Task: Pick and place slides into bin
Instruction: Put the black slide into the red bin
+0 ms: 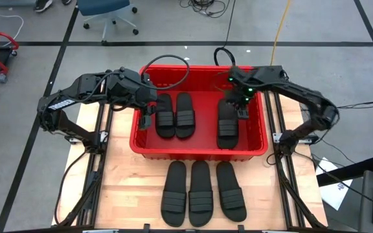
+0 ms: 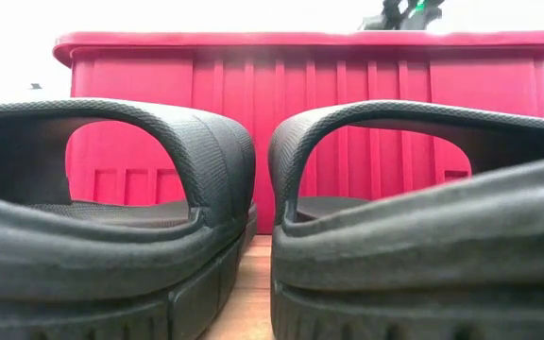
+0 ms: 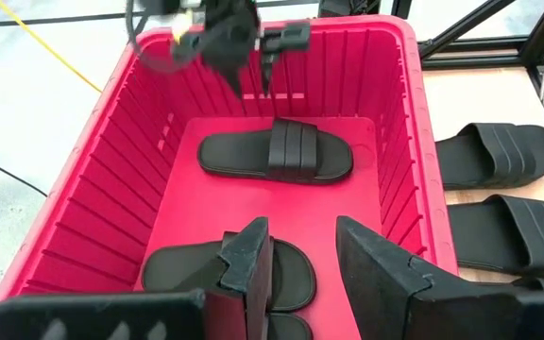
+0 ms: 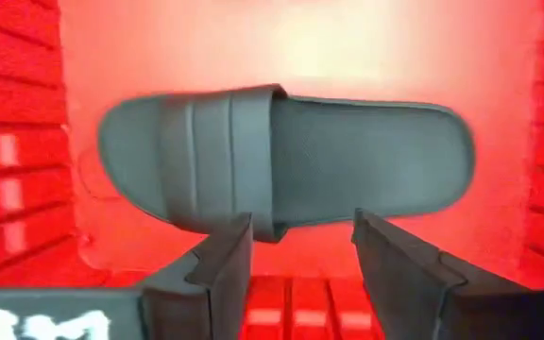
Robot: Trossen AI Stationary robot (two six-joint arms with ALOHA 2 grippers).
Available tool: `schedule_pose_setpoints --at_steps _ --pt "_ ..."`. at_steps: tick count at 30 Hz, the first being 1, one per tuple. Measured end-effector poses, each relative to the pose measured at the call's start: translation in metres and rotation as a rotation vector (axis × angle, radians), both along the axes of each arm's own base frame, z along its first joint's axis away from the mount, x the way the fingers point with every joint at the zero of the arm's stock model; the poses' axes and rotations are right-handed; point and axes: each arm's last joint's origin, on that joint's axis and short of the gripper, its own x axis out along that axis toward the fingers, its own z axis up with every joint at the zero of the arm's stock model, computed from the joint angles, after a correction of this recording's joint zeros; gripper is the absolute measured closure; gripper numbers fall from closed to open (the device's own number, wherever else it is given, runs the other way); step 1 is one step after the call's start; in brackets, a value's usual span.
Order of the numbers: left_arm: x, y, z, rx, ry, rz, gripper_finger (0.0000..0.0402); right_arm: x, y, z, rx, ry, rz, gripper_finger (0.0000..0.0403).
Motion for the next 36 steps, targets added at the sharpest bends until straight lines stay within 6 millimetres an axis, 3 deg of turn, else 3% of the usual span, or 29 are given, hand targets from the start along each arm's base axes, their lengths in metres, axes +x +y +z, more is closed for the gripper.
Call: schedule_pose_setpoints --at_steps 8,14,20,36 --pt "0.000 0.000 0.000 0.000 0.000 0.000 0.0279 -0.034 0.075 0.063 0.117 -0.320 0.076 0.0227" --pt "0.000 0.000 0.000 0.000 0.000 0.000 0.0279 -0.056 0.127 0.085 0.270 -0.443 0.171 0.0235" --pt "0.000 0.000 0.000 0.000 0.000 0.000 0.0279 -0.062 0.164 0.074 0.473 -0.425 0.275 0.0238" --pt "0.000 0.000 0.000 0.000 0.000 0.000 0.0279 -0.049 0.221 -0.007 0.687 -0.331 0.313 0.0238"
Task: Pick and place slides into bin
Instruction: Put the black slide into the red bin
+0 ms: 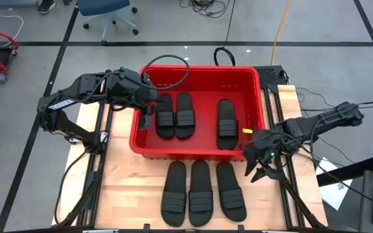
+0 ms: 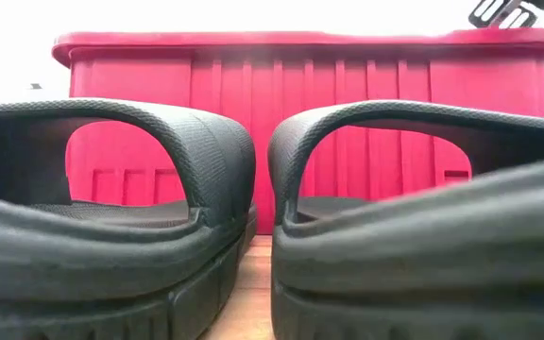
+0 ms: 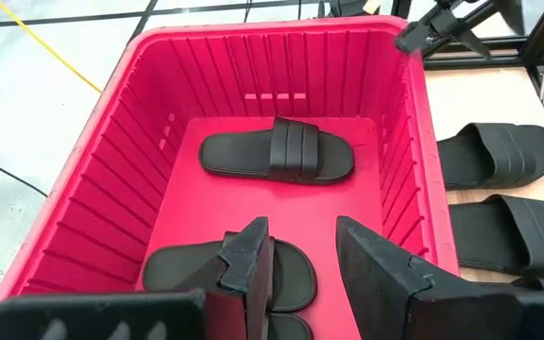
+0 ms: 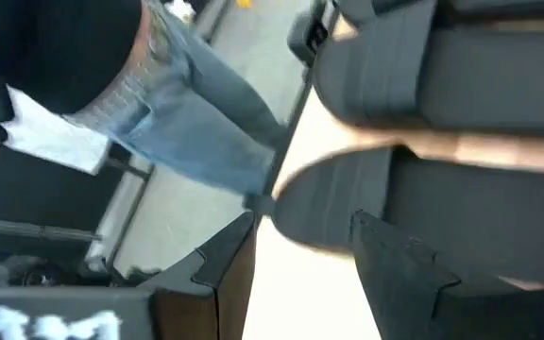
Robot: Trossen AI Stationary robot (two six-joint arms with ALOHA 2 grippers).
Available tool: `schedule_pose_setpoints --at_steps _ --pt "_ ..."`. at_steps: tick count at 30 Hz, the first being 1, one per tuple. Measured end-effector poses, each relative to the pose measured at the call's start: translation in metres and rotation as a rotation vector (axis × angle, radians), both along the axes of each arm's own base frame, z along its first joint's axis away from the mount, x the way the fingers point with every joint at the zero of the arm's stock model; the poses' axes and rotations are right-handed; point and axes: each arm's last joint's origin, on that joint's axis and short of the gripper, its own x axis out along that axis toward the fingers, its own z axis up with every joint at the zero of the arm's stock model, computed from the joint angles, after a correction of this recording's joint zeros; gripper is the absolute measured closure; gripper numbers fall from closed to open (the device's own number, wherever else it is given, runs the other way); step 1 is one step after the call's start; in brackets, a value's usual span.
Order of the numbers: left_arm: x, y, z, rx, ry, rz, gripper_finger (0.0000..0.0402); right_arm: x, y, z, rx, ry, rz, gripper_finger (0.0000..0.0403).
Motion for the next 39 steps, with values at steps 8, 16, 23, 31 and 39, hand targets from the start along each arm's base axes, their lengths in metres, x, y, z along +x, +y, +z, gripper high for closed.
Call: schedule_pose_setpoints --at_steps 8,16,23,31,39 --pt "0.000 0.000 0.000 0.000 0.000 -0.001 0.0279 0.003 0.007 -0.013 0.030 -0.055 0.005 0.0239" --pt "0.000 0.000 0.000 -0.002 0.000 0.001 0.0279 -0.014 -0.002 0.011 0.129 -0.171 -0.070 0.0239" --pt "0.000 0.000 0.000 -0.003 0.000 0.002 0.0279 -0.028 0.004 0.032 0.249 -0.248 -0.136 0.0239" --pt "0.000 0.000 0.000 0.000 0.001 0.000 0.0279 -0.034 0.031 0.018 0.241 -0.046 -0.070 0.0239" --pt "0.000 0.000 0.000 0.027 0.005 -0.021 0.0279 -0.041 0.039 -0.002 0.068 0.079 -0.113 0.0269"
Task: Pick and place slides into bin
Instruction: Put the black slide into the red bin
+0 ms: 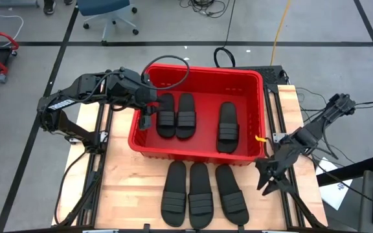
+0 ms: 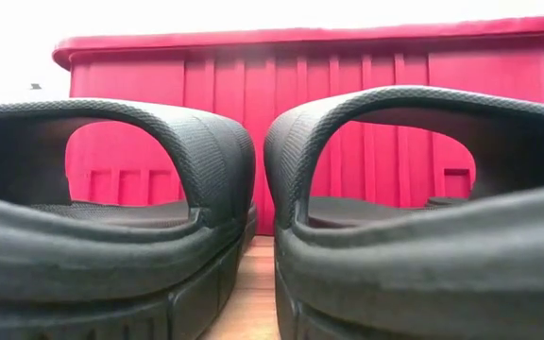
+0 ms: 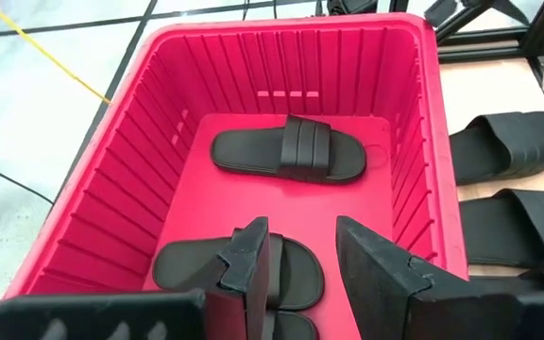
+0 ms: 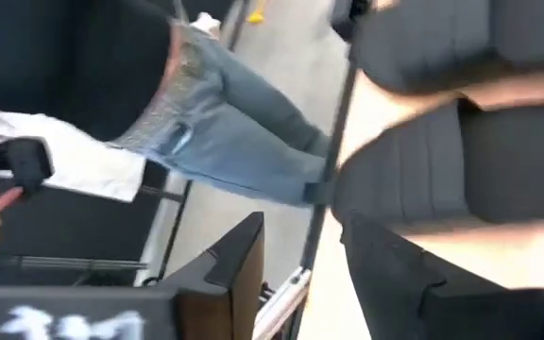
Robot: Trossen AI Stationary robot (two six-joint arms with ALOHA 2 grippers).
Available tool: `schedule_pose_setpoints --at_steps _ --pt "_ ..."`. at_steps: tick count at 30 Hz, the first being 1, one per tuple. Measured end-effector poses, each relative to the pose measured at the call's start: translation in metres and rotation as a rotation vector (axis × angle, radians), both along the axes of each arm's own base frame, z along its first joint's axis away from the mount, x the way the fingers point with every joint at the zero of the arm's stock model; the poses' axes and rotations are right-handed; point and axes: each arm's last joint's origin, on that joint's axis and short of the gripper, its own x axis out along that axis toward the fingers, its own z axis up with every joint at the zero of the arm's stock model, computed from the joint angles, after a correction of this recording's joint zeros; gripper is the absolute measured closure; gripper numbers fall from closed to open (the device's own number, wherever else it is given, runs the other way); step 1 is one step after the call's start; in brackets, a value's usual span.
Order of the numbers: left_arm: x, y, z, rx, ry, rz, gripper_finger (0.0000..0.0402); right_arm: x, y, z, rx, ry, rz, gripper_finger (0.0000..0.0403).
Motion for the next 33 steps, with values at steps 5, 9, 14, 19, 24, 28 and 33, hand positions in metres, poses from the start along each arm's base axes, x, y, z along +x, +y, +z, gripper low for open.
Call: schedule_pose_setpoints --at_steps 5,9,14,19,24,28,33 --pt "0.000 0.000 0.000 0.003 0.000 -0.002 0.0279 -0.002 -0.004 -0.006 -0.117 0.007 -0.096 0.0314" --pt "0.000 0.000 0.000 0.002 0.000 -0.002 0.0279 -0.002 -0.006 -0.007 -0.202 -0.060 -0.145 0.0345" --pt "0.000 0.000 0.000 0.002 0.000 -0.001 0.0279 -0.002 -0.009 -0.009 -0.279 -0.082 -0.185 0.0370" --pt "0.000 0.000 0.000 0.001 0.000 -0.001 0.0279 -0.001 -0.008 -0.003 -0.238 -0.139 -0.192 0.0388" --pt "0.000 0.000 0.000 -0.001 0.000 0.001 0.0279 0.004 -0.004 0.010 -0.131 -0.260 -0.218 0.0401" --pt "0.000 0.000 0.000 -0.004 0.000 0.003 0.0279 0.005 -0.003 0.012 -0.117 -0.277 -0.218 0.0402" --pt "0.000 -0.001 -0.001 -0.034 0.004 -0.013 0.0279 0.010 0.000 0.007 -0.160 -0.267 -0.223 0.0402"
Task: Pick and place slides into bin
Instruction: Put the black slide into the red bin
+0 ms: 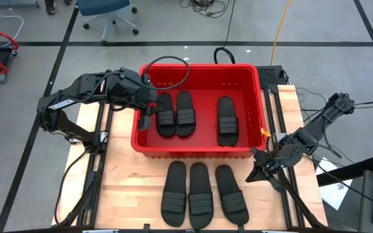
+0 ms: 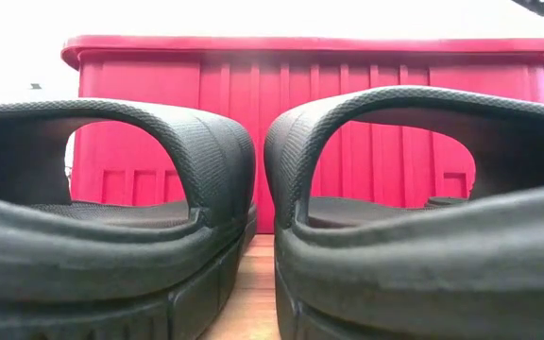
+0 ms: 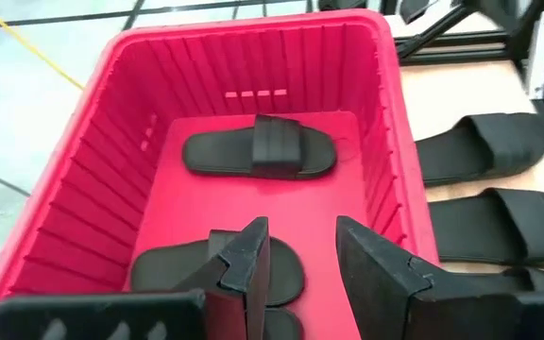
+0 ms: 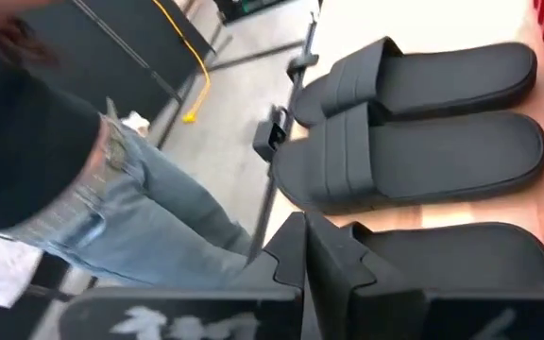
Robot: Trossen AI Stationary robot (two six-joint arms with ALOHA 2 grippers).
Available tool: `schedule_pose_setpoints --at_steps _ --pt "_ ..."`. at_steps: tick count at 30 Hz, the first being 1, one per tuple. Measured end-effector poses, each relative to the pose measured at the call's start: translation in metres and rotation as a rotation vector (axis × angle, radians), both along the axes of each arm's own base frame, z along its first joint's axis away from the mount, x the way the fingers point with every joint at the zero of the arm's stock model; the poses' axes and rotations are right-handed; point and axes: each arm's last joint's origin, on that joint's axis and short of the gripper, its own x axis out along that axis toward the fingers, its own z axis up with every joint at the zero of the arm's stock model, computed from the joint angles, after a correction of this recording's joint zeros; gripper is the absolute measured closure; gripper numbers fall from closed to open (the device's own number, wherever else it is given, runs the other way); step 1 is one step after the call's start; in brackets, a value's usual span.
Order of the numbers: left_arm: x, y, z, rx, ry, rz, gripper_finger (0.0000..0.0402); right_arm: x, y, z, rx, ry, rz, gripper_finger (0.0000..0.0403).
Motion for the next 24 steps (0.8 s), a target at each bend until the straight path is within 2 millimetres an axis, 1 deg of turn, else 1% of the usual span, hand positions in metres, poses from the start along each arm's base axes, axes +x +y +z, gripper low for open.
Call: schedule_pose_setpoints --at_steps 3,6,12,18,24 --pt "0.000 -0.001 0.000 -0.011 -0.002 -0.027 0.0279 0.007 0.008 -0.009 -0.014 0.059 0.048 0.0403" --pt "0.000 -0.001 0.000 0.023 -0.003 -0.050 0.0279 0.012 0.018 -0.020 -0.019 0.130 0.121 0.0403" --pt "0.001 -0.001 0.001 0.033 -0.005 -0.053 0.0279 0.022 0.030 -0.037 -0.059 0.216 0.162 0.0403" --pt "0.001 -0.001 0.001 0.035 -0.005 -0.055 0.0279 0.025 0.034 -0.043 -0.057 0.261 0.197 0.0403" --pt "0.001 -0.001 0.001 0.038 -0.005 -0.057 0.0279 0.025 0.034 -0.043 -0.053 0.256 0.192 0.0403"
